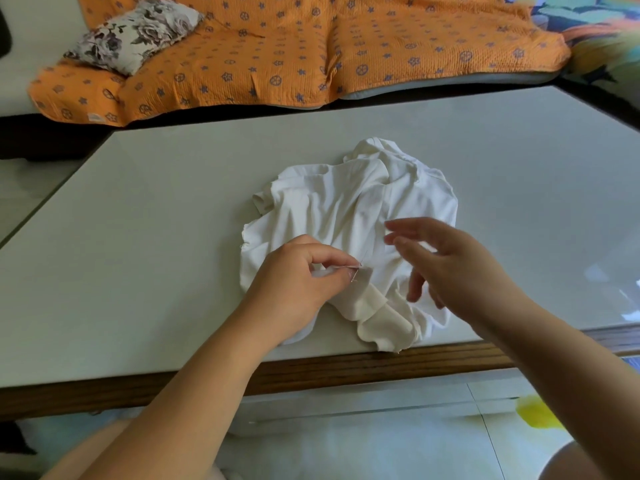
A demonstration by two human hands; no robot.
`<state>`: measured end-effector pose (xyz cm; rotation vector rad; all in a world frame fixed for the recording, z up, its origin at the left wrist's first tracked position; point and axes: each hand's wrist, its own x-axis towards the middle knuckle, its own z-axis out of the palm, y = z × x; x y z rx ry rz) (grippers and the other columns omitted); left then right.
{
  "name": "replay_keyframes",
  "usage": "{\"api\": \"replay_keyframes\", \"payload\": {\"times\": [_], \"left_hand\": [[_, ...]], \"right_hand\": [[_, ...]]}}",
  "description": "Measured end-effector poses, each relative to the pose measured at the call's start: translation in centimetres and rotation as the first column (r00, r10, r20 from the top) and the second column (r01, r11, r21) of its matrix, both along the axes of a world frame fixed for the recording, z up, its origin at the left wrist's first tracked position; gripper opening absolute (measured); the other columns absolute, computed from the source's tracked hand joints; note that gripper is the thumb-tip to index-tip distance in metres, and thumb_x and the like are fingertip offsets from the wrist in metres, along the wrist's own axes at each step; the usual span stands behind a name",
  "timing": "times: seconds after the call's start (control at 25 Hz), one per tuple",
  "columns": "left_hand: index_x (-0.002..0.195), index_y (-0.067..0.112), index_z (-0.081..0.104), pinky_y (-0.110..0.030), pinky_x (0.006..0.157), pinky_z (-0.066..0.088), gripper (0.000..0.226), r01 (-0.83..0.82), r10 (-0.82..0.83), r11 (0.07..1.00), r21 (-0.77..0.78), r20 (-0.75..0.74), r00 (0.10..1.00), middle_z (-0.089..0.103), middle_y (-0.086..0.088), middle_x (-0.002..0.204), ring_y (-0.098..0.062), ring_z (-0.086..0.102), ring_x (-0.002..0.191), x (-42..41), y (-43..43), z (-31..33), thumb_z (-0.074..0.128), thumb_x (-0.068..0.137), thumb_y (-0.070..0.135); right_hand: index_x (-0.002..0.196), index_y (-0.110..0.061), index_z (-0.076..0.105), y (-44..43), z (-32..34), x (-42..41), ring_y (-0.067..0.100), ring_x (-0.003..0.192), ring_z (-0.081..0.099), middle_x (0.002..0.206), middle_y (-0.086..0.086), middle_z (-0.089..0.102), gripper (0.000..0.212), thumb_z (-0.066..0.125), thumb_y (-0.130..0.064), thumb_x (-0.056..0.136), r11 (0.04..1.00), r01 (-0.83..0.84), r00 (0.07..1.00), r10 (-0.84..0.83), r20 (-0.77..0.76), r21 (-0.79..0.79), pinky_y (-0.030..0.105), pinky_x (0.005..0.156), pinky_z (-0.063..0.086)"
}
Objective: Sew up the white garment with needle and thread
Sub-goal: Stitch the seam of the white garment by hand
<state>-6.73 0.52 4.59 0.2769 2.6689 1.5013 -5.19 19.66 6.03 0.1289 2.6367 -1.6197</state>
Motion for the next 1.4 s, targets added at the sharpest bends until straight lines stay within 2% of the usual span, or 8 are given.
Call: {"api": "replay_keyframes", "payload": {"times": [0.16,0.4,0.56,0.68,0.76,1.0,1.2,1.4], "left_hand": [[0.079,0.047,0.071,-0.001,0.073,0.037,0.024,0.025,-0.026,0.999,-0.025,-0.023,0.999,0.062,0.013,0.092,0.004,0.057,0.089,0.6,0.0,0.3,0.072,0.087,0.024],[0.083,0.045,0.072,-0.002,0.073,0.038,0.023,0.053,-0.053,0.999,-0.006,-0.062,0.997,0.061,0.011,0.092,0.004,0.057,0.088,1.2,-0.1,0.7,0.072,0.087,0.023],[0.079,0.048,0.070,-0.002,0.074,0.038,0.026,0.055,-0.056,0.998,-0.019,-0.059,0.997,0.061,0.013,0.092,0.004,0.057,0.088,1.1,-0.3,0.7,0.072,0.086,0.023],[0.079,0.046,0.071,-0.001,0.073,0.036,0.025,0.051,-0.053,0.998,-0.030,-0.052,0.997,0.061,0.014,0.090,0.008,0.056,0.086,0.8,-0.3,0.5,0.072,0.086,0.022],[0.080,0.044,0.071,0.000,0.072,0.035,0.025,0.046,-0.048,0.998,-0.030,-0.042,0.998,0.060,0.015,0.088,0.009,0.056,0.085,0.7,-0.3,0.4,0.072,0.087,0.021],[0.079,0.049,0.070,0.000,0.072,0.035,0.019,0.061,-0.060,0.998,-0.025,0.028,0.998,0.061,0.023,0.086,0.011,0.057,0.086,0.3,-0.3,0.1,0.073,0.085,0.031],[0.080,0.046,0.072,0.000,0.075,0.037,0.018,0.062,-0.062,0.998,0.008,0.050,0.997,0.064,0.023,0.087,0.010,0.059,0.089,0.0,-0.4,0.0,0.074,0.085,0.028],[0.081,0.042,0.074,-0.003,0.078,0.041,0.015,0.057,-0.057,0.998,0.007,0.063,0.996,0.066,0.018,0.091,0.007,0.060,0.092,-0.1,-0.6,-0.2,0.074,0.085,0.027]], "right_hand": [[0.112,-0.035,0.068,-1.0,-0.2,0.6,0.007,0.039,0.045,0.070,0.007,0.071,0.024,0.049,-0.028,0.099,0.990,-0.082,0.987,0.097,0.132,-0.111,0.018,0.041,0.035],[0.091,-0.020,0.078,-1.0,-0.1,0.4,0.011,0.040,0.037,0.043,0.001,0.046,0.017,0.069,-0.035,0.087,0.960,-0.005,0.977,0.064,0.205,-0.278,0.022,0.047,0.032],[0.092,-0.015,0.074,-1.3,-0.2,0.4,0.007,0.038,0.041,0.045,-0.003,0.052,0.018,0.063,-0.029,0.093,0.963,0.036,0.995,-0.009,0.099,-0.267,0.019,0.045,0.035],[0.100,-0.011,0.064,-1.5,-0.2,-0.1,0.010,0.039,0.045,0.075,-0.005,0.075,0.021,0.048,-0.024,0.103,0.940,0.077,0.997,-0.071,0.031,-0.332,0.021,0.042,0.036],[0.105,-0.009,0.057,-1.5,0.0,-0.4,0.012,0.039,0.046,0.090,0.003,0.078,0.020,0.041,-0.021,0.106,0.873,0.101,0.994,-0.071,0.081,-0.477,0.023,0.042,0.035],[0.093,-0.010,0.052,-0.8,0.0,-1.6,0.010,0.044,0.055,0.064,0.004,0.064,0.017,0.042,-0.018,0.105,0.558,0.202,0.964,0.034,0.265,-0.805,0.016,0.035,0.036],[0.094,-0.012,0.055,-0.3,-0.1,-2.3,0.013,0.059,0.065,0.069,0.003,0.059,0.013,0.045,-0.011,0.102,0.505,0.119,0.976,0.098,0.194,-0.855,0.019,0.048,0.050],[0.095,-0.012,0.058,0.3,-0.3,-3.0,0.021,0.070,0.070,0.066,0.004,0.060,0.010,0.049,-0.009,0.100,0.504,0.086,0.995,0.002,0.101,-0.859,0.025,0.063,0.058]]}}
